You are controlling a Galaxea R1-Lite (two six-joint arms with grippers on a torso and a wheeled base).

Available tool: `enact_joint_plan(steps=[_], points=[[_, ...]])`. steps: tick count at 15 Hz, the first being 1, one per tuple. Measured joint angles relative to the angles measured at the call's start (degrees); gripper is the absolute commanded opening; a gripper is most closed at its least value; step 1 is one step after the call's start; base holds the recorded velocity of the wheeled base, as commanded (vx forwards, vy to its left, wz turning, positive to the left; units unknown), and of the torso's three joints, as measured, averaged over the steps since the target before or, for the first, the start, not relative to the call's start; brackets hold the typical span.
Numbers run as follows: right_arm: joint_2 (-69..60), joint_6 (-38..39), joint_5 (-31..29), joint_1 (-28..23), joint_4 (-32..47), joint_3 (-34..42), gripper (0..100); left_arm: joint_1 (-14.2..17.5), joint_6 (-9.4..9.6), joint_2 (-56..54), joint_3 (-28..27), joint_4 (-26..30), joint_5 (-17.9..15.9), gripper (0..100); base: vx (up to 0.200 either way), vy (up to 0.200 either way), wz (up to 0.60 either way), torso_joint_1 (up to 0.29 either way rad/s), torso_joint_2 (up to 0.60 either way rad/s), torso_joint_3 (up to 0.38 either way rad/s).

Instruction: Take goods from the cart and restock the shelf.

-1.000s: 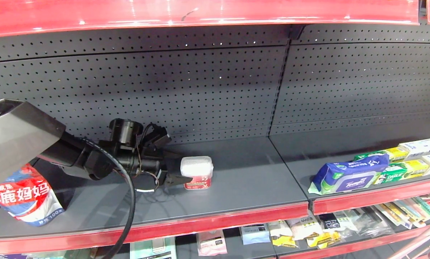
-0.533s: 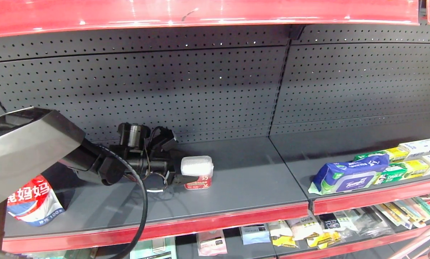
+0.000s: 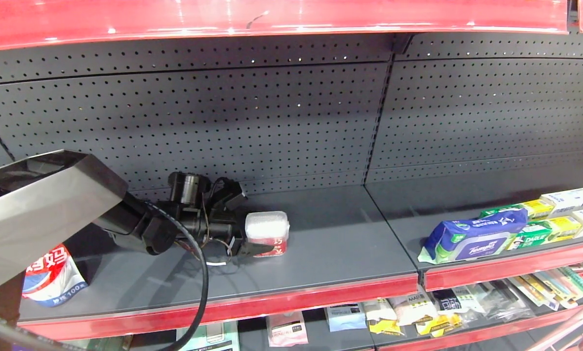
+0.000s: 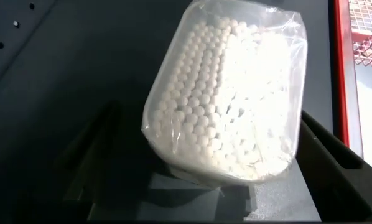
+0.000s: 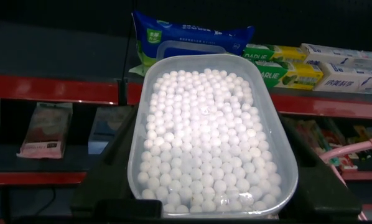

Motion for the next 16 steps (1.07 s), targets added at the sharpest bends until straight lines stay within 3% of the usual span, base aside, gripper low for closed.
enact_joint_plan(steps=[10,15,16], points=[[0.8,0.0,0.0,0.0,0.0,-0.4,0,-0.5,-0.05,2.7,-3.3,0.0,0.0,100,0.0,0.0,0.0,0.0,0.0,0.0],[1.1,0.0,0.0,0.0,0.0,-0.5,0,-1.7,-1.5,3.5,-4.5,-0.1,0.0,100,0.0,0.0,0.0,0.0,0.0,0.0],[1.1,0.1,0.0,0.0,0.0,-0.5,0,-1.8,-1.52,3.6,-4.6,-0.1,0.0,0,0.0,0.0,0.0,0.0,0.0,0.0]])
